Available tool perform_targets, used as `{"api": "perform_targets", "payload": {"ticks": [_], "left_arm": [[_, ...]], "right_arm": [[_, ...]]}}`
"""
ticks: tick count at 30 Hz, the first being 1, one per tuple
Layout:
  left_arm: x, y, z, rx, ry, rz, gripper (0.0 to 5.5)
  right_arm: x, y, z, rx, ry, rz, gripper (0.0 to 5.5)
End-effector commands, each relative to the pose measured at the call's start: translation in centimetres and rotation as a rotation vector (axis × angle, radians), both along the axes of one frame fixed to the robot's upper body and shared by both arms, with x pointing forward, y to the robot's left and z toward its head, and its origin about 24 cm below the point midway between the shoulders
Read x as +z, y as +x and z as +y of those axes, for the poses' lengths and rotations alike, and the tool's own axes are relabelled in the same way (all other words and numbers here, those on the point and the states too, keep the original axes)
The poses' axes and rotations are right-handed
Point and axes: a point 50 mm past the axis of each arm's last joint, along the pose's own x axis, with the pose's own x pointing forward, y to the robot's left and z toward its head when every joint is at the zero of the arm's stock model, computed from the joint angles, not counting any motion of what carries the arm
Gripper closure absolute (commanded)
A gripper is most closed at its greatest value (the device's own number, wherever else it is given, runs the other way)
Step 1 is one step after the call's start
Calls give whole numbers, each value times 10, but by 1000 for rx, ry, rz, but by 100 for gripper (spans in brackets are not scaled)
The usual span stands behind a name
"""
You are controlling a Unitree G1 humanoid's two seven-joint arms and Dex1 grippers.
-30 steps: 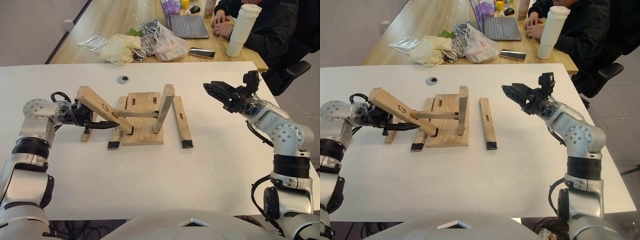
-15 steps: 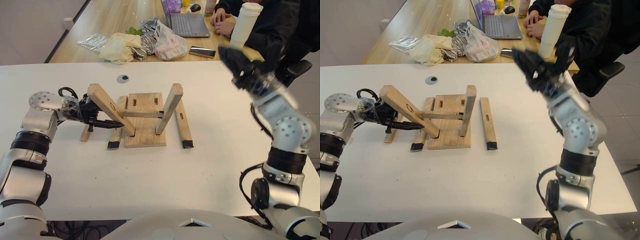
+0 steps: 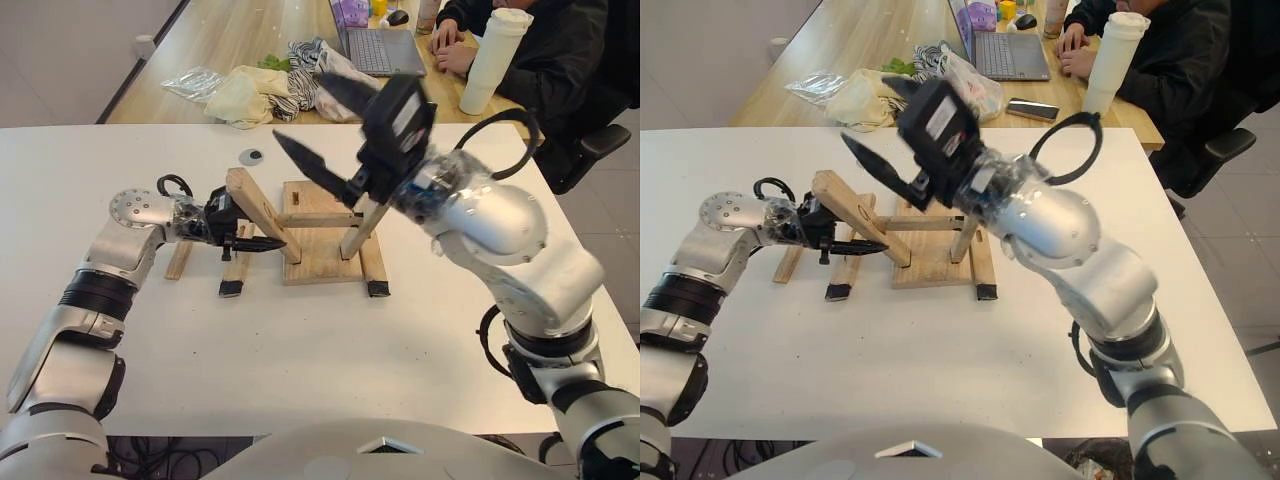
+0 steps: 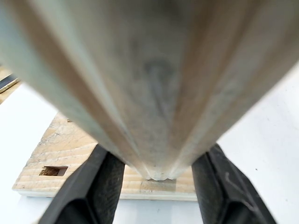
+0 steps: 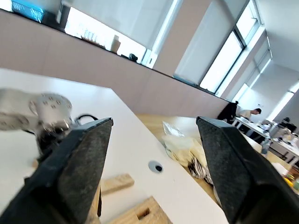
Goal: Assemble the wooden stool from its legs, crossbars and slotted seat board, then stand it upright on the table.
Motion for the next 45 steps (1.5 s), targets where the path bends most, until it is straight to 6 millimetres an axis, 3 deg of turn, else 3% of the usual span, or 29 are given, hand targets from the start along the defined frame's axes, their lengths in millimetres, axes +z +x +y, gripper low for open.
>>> {"api": "perform_targets", "payload": {"ticks": [1, 4, 7, 10, 12, 14, 17, 19, 22, 25, 29, 31, 34, 37, 39, 43, 45], "left_arm": [[-89, -38, -5, -9, 346, 315, 351], [-87, -38, -8, -12, 346, 318, 351], [-83, -34, -9, -13, 349, 308, 351], [-77, -32, -12, -22, 349, 296, 351], [-74, -31, -16, -38, 359, 291, 351], [-73, -30, -16, -42, 405, 294, 351], [-77, -31, -12, -49, 509, 292, 351], [-85, -32, -7, -47, 577, 304, 351], [-101, -39, 4, -39, 652, 377, 351], [-119, -50, 16, -51, 730, 458, 351], [-121, -43, 14, -3, 701, 450, 351], [-108, -28, 6, 61, 613, 383, 351], [-75, 0, -8, 137, 454, 255, 286], [-20, 31, -35, 217, 238, 98, 248], [2, 39, -41, 238, 180, 33, 210], [1, 34, -15, 326, 310, -65, 181], [-1, 31, -1, 391, 353, -149, 181]], "right_arm": [[-80, 24, 13, -143, -423, 96, 221], [-114, 30, 19, -155, -639, 105, 221], [-143, 35, 11, -196, -821, 139, 221], [-159, 32, 2, -168, -874, 238, 221], [-157, 29, 5, -149, -816, 279, 221], [-137, 36, 9, -187, -658, 264, 221], [-92, 56, 0, -309, -400, 168, 221], [-48, 67, -13, -386, -200, 54, 221], [11, 71, -32, -460, 60, -77, 221], [51, 67, -48, -497, 217, -193, 221], [70, 63, -56, -515, 325, -273, 221], [81, 59, -62, -523, 383, -325, 221], [92, 57, -71, -534, 419, -376, 221], [92, 58, -91, -588, 420, -387, 221], [89, 57, -103, -620, 411, -389, 221], [69, 53, -138, -718, 335, -359, 221], [52, 47, -152, -662, 401, -231, 221]]}}
